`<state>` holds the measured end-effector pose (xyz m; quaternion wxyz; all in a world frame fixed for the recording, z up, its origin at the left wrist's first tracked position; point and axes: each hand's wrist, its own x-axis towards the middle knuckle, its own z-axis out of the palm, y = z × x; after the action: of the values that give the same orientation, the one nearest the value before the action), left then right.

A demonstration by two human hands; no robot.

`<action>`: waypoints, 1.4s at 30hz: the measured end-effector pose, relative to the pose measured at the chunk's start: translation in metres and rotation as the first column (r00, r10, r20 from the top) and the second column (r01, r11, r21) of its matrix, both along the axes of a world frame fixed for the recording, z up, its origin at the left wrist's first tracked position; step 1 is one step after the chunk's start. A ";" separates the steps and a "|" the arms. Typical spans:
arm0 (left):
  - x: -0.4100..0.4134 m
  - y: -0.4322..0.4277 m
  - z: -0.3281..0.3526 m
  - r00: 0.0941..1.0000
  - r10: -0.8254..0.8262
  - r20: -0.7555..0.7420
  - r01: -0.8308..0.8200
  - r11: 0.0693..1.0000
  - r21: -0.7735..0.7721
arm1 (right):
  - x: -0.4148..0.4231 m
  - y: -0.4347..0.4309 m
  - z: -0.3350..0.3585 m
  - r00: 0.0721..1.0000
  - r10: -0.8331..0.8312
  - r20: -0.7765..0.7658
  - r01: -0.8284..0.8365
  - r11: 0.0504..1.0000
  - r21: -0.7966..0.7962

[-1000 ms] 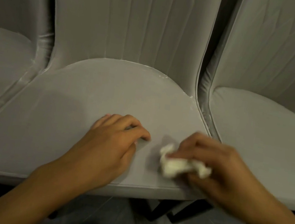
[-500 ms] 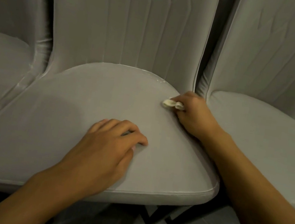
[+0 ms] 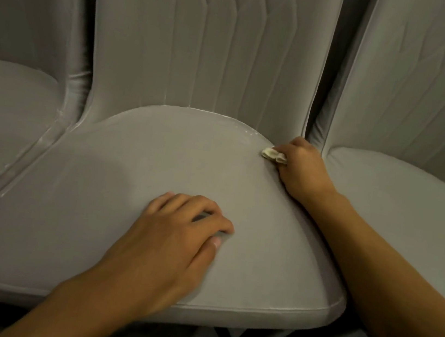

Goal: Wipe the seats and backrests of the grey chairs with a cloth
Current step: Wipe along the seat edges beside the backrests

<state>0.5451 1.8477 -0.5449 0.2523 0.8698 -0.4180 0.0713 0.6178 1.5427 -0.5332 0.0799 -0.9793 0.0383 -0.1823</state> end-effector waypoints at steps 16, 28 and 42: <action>-0.002 0.002 0.000 1.000 0.004 -0.019 -0.005 0.998 -0.063 | -0.023 0.015 0.006 1.000 -0.023 0.004 0.022 0.995 0.101; -0.002 -0.001 0.002 1.000 0.028 -0.014 -0.029 0.997 -0.068 | 0.070 0.047 0.012 0.992 -0.034 -0.122 0.057 0.980 0.191; -0.002 -0.001 -0.001 0.999 0.041 -0.009 -0.041 0.997 -0.064 | 0.054 0.023 0.001 0.979 -0.202 0.014 0.201 0.976 0.081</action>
<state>0.5429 1.8469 -0.5458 0.2800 0.8700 -0.3965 0.0866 0.6720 1.5660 -0.5323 0.1002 -0.9643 0.1436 -0.1988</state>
